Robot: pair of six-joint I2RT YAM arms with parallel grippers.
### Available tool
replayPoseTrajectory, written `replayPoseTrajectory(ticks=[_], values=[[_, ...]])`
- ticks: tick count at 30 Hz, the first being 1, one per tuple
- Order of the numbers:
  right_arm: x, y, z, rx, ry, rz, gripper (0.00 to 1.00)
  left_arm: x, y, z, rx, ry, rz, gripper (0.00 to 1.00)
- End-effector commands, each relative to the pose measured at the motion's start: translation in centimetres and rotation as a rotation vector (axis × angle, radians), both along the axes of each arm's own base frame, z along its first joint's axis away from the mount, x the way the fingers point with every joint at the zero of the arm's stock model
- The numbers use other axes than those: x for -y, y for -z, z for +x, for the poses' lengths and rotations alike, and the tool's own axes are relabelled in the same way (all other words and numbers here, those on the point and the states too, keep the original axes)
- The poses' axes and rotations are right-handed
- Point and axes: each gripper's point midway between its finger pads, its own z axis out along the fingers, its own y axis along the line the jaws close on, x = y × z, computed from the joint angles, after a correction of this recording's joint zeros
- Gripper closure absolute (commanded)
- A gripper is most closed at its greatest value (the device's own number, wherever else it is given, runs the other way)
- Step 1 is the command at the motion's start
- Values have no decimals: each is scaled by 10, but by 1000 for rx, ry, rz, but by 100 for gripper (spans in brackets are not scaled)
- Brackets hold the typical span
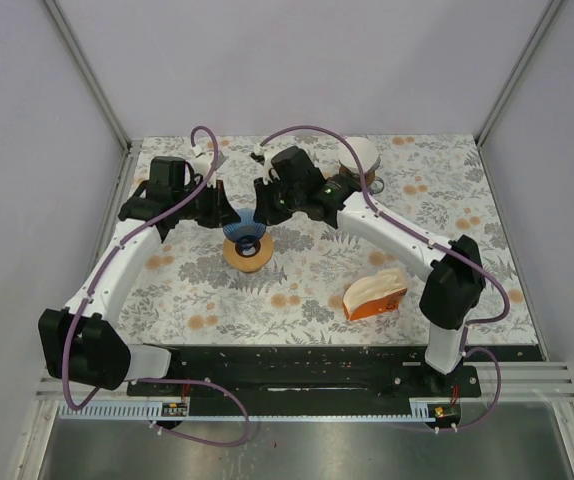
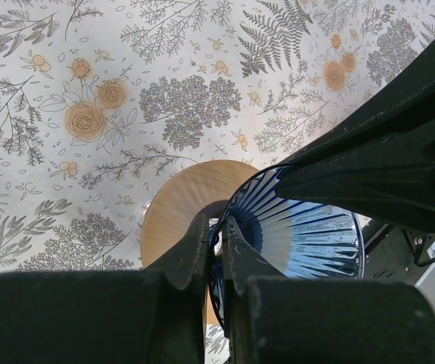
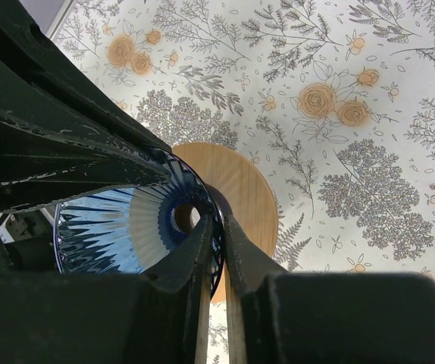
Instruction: Place the coffee filter in the dripper
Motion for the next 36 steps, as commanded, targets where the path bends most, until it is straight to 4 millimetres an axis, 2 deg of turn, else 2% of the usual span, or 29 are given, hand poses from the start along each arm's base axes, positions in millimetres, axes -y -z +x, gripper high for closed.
replayPoseTrajectory(ticks=[1, 7, 12, 15, 19, 24, 33, 36], values=[[-12, -20, 6, 87, -34, 23, 93, 2, -15, 11, 100, 18, -21, 100], [-13, -4, 6, 76, -50, -7, 96, -6, 8, 9, 78, 12, 30, 100], [-14, 7, 3, 75, -66, -33, 98, -6, 33, 4, 36, 23, 32, 100], [-13, 14, 2, 75, -75, -53, 100, -7, 41, 2, 26, 28, 46, 100], [-11, 29, -4, 57, -90, -78, 100, -9, 53, -3, 13, 37, 57, 100], [-14, 42, -14, 72, -136, -104, 100, -16, 83, -9, 18, 62, 144, 100], [-10, 90, -31, 12, -177, -188, 100, -25, 114, -17, -13, 61, 217, 100], [-7, 96, -34, -7, -175, -197, 100, -25, 120, -18, -33, 61, 223, 100]])
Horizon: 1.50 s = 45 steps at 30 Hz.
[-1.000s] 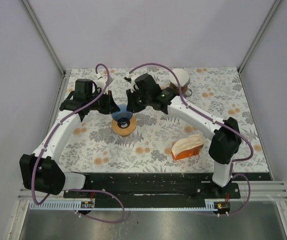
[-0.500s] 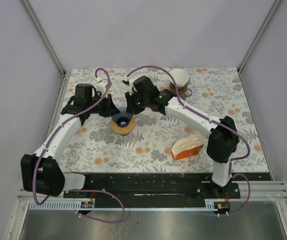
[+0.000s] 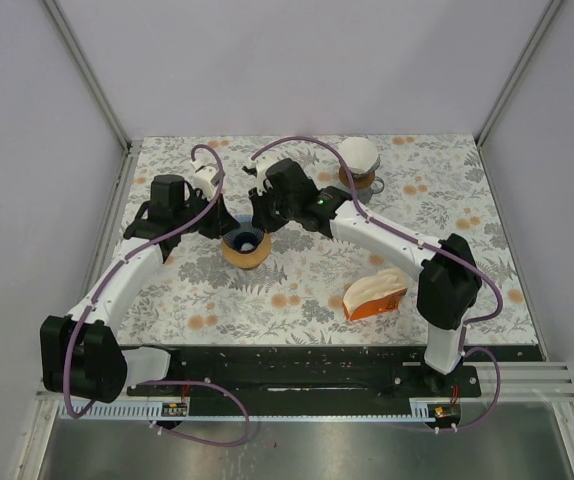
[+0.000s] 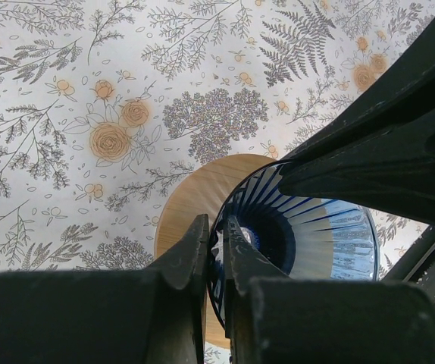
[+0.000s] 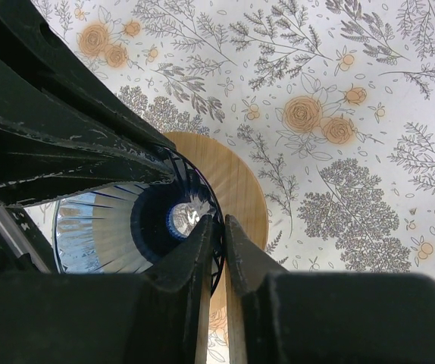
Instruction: Place the coffee filter in the dripper
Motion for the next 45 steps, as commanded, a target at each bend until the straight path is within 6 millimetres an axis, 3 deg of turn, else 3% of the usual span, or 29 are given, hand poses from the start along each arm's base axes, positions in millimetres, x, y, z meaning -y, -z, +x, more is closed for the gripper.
replayPoseTrajectory(ticks=[1, 5, 8, 12, 20, 24, 31, 34, 37, 42, 45], values=[[3, 60, -37, -102, -97, -140, 100, -19, 76, -23, -152, 27, 192, 100], [4, 43, -32, -73, -86, -136, 98, -13, 52, -15, -114, 36, 160, 100], [0, 23, -28, -45, -80, -113, 88, -8, 33, -9, -117, 41, 139, 75], [-5, 2, -23, -20, -68, -74, 78, -6, 8, -1, -108, 41, 130, 61], [-11, -30, -17, 26, -70, -30, 62, -11, -29, 10, -22, 17, 135, 45], [-11, -49, -17, 58, -79, -2, 46, -12, -40, 9, 1, 15, 134, 34], [5, -104, -17, 177, -74, 36, 26, -10, -64, 11, 54, 22, 120, 27], [27, -121, -11, 207, -32, 32, 23, -8, -81, 10, 89, 39, 105, 25], [64, -134, 1, 214, 54, 38, 23, -3, -101, 7, 133, 74, 88, 23], [141, -152, 16, 231, 220, 66, 22, 8, -142, -1, 212, 142, 52, 23], [192, -159, 23, 258, 341, 63, 20, 27, -164, -9, 253, 211, 34, 28]])
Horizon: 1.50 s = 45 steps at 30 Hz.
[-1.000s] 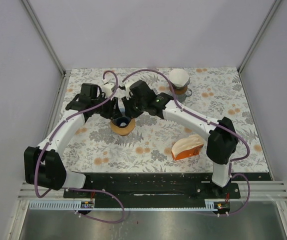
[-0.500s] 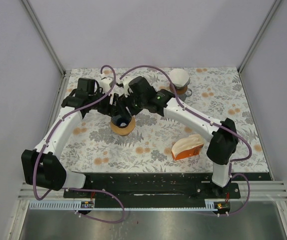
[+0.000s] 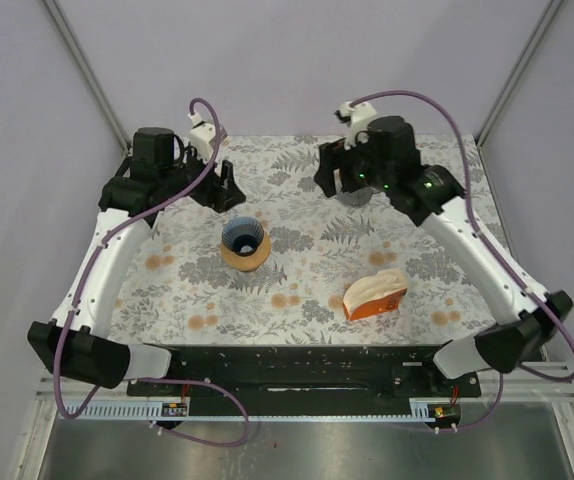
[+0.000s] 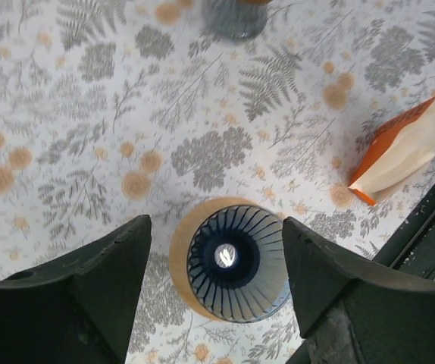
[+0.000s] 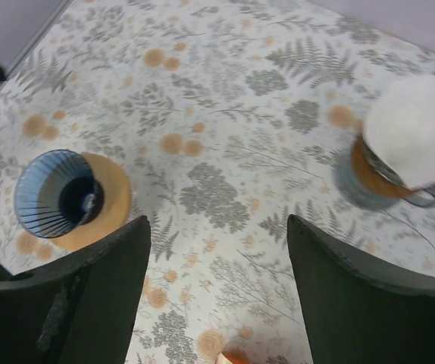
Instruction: Place the coffee filter in the dripper
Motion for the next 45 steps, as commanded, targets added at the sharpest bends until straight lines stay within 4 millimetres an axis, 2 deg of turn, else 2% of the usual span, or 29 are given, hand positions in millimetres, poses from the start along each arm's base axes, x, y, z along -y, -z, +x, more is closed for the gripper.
replayPoseTrajectory(ticks=[1, 5, 8, 11, 15, 18, 19, 20, 23, 27, 29, 31, 33, 38, 41, 45], values=[[74, -21, 5, 49, 182, 32, 19, 31, -62, -16, 147, 145, -47, 29], [143, -17, 14, 35, 349, 62, 17, 76, -63, -31, 145, 271, -40, 34], [187, -7, 17, 10, 455, 78, 16, 117, -49, -38, 115, 360, -17, 39], [221, 6, 18, -13, 547, 88, 15, 167, -33, -57, 113, 484, 16, 39], [246, 14, 21, -11, 628, 100, 14, 228, -1, -76, 112, 649, 34, 41], [255, 19, 23, -19, 658, 90, 13, 260, 29, -87, 95, 737, 47, 43], [265, 21, 24, -20, 685, 89, 13, 268, 38, -92, 101, 764, 59, 44], [264, 20, 25, -20, 679, 95, 13, 276, 47, -95, 111, 788, 74, 45], [262, 23, 25, -23, 665, 98, 13, 292, 64, -101, 136, 835, 93, 53], [260, 27, 25, -29, 655, 98, 13, 303, 96, -91, 179, 832, 160, 69], [260, 28, 24, -28, 653, 99, 13, 306, 111, -96, 178, 872, 183, 69], [260, 28, 23, -26, 654, 97, 13, 310, 118, -110, 171, 925, 177, 67], [259, 28, 22, -27, 648, 100, 13, 315, 123, -114, 182, 936, 196, 65], [256, 25, 19, -17, 631, 109, 13, 324, 132, -95, 219, 868, 233, 69], [256, 24, 16, -9, 624, 107, 13, 322, 144, -97, 197, 882, 241, 69], [255, 21, 15, 3, 618, 113, 13, 324, 148, -103, 174, 898, 226, 69]])
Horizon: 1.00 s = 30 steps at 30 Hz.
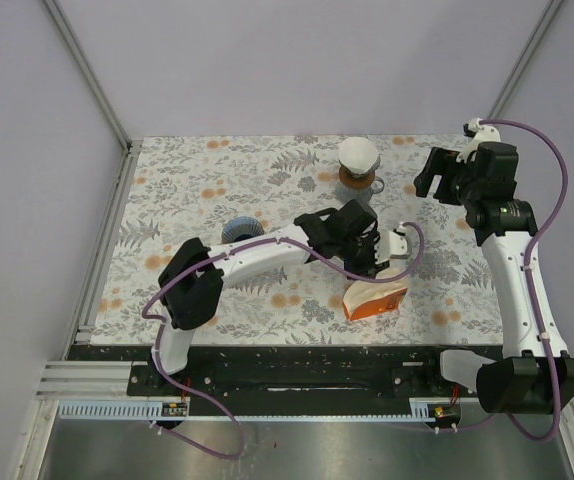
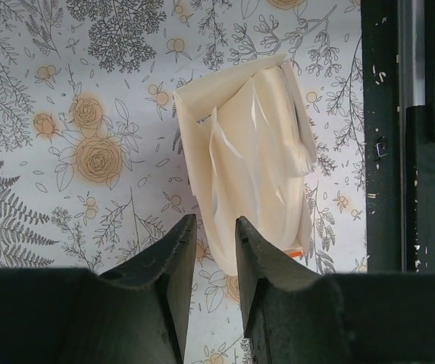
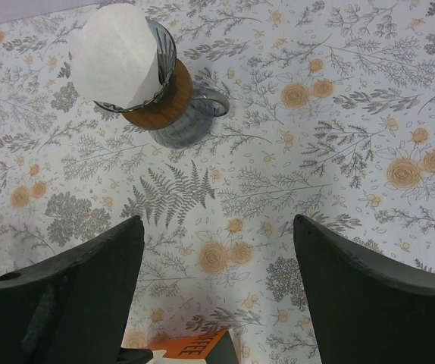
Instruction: Place the coffee filter in the dripper
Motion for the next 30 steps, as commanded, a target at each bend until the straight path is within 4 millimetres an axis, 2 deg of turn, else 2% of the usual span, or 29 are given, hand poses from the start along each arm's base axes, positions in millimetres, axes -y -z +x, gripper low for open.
replayPoseTrajectory(ticks=[1, 3, 5, 8, 12, 18, 24, 30], values=[[-5, -21, 1, 81, -30, 8, 13, 12, -7, 6, 34, 1, -53, 69], [-6, -20, 1, 80, -40, 12, 13, 14, -7, 11, 45, -22, -54, 69], [-10, -19, 0, 80, -62, 20, 12, 16, -7, 15, 50, -49, -58, 75], [-12, -20, 0, 85, -74, 23, 12, 16, -4, 9, 21, -28, -57, 79], [-12, -18, 2, 80, -74, 19, 12, 13, 2, 3, -5, -15, -42, 79], [-13, -15, 3, 74, -83, 23, 12, 16, 0, -1, -14, -15, -47, 82], [-14, -14, 2, 74, -86, 23, 12, 16, 9, -6, -22, -14, -26, 83], [-16, -14, 2, 73, -97, 29, 12, 15, 10, 4, 21, -52, -17, 83]])
